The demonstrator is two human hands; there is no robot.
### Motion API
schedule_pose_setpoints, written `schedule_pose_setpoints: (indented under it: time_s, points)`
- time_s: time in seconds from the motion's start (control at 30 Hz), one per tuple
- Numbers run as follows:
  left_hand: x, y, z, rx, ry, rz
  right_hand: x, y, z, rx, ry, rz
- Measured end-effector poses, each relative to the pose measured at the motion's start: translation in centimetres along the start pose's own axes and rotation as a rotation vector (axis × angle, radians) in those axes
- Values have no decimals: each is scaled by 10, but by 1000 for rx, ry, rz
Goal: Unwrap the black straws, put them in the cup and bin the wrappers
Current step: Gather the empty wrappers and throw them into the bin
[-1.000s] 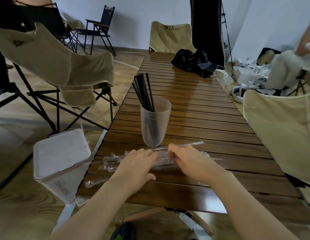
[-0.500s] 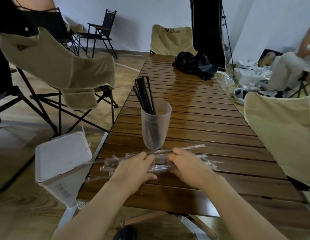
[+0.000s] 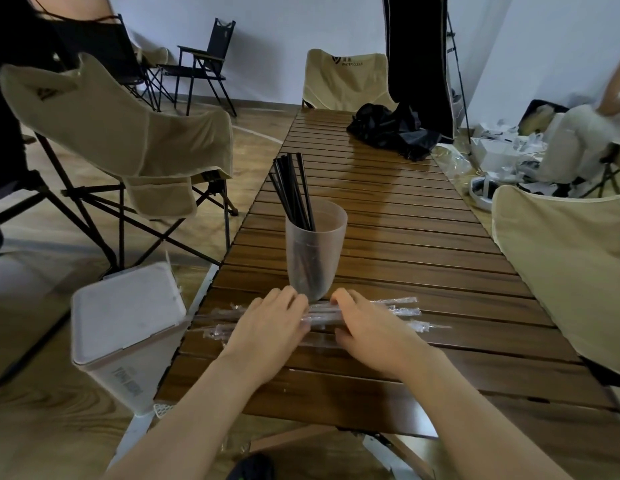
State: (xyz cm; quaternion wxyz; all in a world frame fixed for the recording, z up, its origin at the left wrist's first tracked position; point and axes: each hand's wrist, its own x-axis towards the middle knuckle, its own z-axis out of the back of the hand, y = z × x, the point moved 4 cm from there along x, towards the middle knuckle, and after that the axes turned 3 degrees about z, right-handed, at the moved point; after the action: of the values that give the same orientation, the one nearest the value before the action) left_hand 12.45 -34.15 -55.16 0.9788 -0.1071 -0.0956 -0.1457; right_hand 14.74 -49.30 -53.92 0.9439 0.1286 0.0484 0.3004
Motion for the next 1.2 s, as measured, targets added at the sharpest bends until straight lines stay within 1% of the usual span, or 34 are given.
schedule_pose_setpoints:
  time_s: [0.07,0.13,0.2,0.27,0.4,0.5,0.63,0.73,0.8,0.93,1.07,1.13,1.2]
  points:
    - [-2,2,-6,-6,28,21,2,-1,-6,-80,14,-3]
    - [-3,3,-10,1,49,36,4,-1,-7,-124,-17,-11]
    - [0,2,-13,16,35,37,5,-1,-6,-182,-59,-7]
    - [2,0,-15,35,17,35,4,-3,-8,-214,-60,-3]
    - [4,0,-22,74,55,33,3,-5,-11,-122,-12,6]
    - [4,2,-17,97,27,35,2,-9,-12,-81,42,-10]
    - [1,3,-12,98,11,2,2,-10,-7,-160,-2,34]
    - [1,0,-11,76,17,1,3,-7,-5,-187,-29,30]
    - [2,-3,-10,85,25,1,3,-5,-7,-176,-19,28]
    - [3,-3,-9,50,34,10,2,-2,-2,-117,-59,1]
    - [5,-1,-9,7,50,15,3,0,-5,-84,-2,-37]
    - [6,-1,-11,12,66,66,5,-1,-10,-97,24,-62]
    - [6,-1,-14,44,72,102,8,-2,-12,-98,15,-67]
